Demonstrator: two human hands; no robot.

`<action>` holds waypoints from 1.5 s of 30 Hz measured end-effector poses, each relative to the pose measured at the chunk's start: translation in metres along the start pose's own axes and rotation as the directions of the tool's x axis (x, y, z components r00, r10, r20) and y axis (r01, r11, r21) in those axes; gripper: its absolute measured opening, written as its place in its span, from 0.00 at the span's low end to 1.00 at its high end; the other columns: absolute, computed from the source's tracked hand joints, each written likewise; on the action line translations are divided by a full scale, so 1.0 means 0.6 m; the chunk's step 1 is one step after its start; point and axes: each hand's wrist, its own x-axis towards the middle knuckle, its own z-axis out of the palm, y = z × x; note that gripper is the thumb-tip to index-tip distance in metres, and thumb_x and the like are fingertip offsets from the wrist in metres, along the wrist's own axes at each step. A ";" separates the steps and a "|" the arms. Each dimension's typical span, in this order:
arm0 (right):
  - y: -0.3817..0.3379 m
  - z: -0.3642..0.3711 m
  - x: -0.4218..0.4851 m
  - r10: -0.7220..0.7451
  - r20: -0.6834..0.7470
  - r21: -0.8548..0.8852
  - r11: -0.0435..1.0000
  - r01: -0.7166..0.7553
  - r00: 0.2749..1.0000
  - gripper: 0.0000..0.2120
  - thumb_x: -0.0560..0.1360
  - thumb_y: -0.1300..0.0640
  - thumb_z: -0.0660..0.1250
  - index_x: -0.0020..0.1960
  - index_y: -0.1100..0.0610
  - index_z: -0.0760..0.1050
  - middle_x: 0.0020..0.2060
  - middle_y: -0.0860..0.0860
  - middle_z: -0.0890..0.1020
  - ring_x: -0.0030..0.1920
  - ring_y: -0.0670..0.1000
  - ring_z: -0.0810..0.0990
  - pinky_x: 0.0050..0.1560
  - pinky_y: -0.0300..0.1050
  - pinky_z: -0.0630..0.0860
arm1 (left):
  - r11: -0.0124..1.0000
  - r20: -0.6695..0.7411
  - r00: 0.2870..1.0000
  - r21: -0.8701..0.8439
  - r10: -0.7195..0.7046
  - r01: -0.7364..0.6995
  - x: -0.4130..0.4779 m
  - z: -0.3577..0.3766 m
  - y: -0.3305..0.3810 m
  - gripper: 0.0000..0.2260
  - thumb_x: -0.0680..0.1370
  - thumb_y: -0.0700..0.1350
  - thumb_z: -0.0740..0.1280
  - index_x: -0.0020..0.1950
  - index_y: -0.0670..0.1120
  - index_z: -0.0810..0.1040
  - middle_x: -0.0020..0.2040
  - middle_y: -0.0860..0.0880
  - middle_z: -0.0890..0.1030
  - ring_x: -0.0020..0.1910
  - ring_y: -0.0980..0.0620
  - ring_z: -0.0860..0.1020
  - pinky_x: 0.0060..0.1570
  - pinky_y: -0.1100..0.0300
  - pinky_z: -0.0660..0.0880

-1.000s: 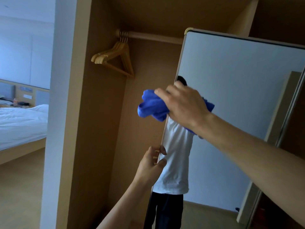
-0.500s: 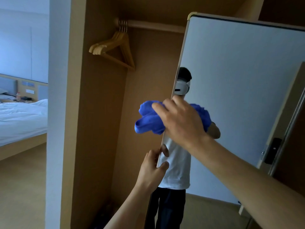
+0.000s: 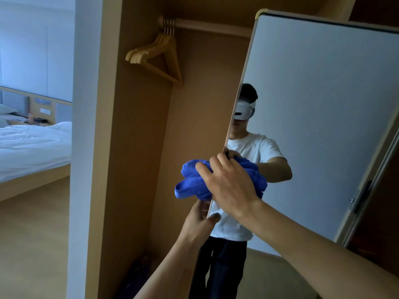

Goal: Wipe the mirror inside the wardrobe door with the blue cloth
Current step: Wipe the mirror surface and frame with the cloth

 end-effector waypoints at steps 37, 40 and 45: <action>-0.085 0.046 -0.035 0.005 0.238 -0.060 0.998 0.010 0.971 0.20 0.67 0.60 0.72 0.58 0.56 0.73 0.43 0.56 0.79 0.49 0.57 0.75 0.47 0.51 0.74 | 0.975 0.011 0.976 0.065 -0.216 0.215 -0.050 0.000 -0.233 0.25 0.65 0.56 0.68 0.60 0.71 0.70 0.65 0.52 0.77 0.65 0.53 0.76 0.68 0.45 0.72; -0.062 0.027 -0.009 0.060 0.140 -0.115 0.992 -0.044 0.988 0.18 0.66 0.61 0.72 0.54 0.57 0.74 0.39 0.57 0.78 0.47 0.59 0.76 0.45 0.53 0.75 | 0.964 0.024 0.969 0.115 -0.246 0.242 -0.062 -0.001 -0.247 0.23 0.65 0.57 0.67 0.56 0.76 0.66 0.64 0.53 0.76 0.62 0.53 0.77 0.65 0.46 0.74; -0.074 0.040 -0.023 0.035 0.167 -0.115 0.993 -0.016 0.985 0.18 0.67 0.61 0.70 0.56 0.58 0.73 0.40 0.57 0.77 0.47 0.59 0.75 0.44 0.52 0.73 | 0.954 0.013 0.963 0.140 -0.268 0.264 -0.080 0.002 -0.269 0.24 0.74 0.52 0.67 0.66 0.68 0.65 0.67 0.56 0.74 0.66 0.55 0.74 0.67 0.51 0.73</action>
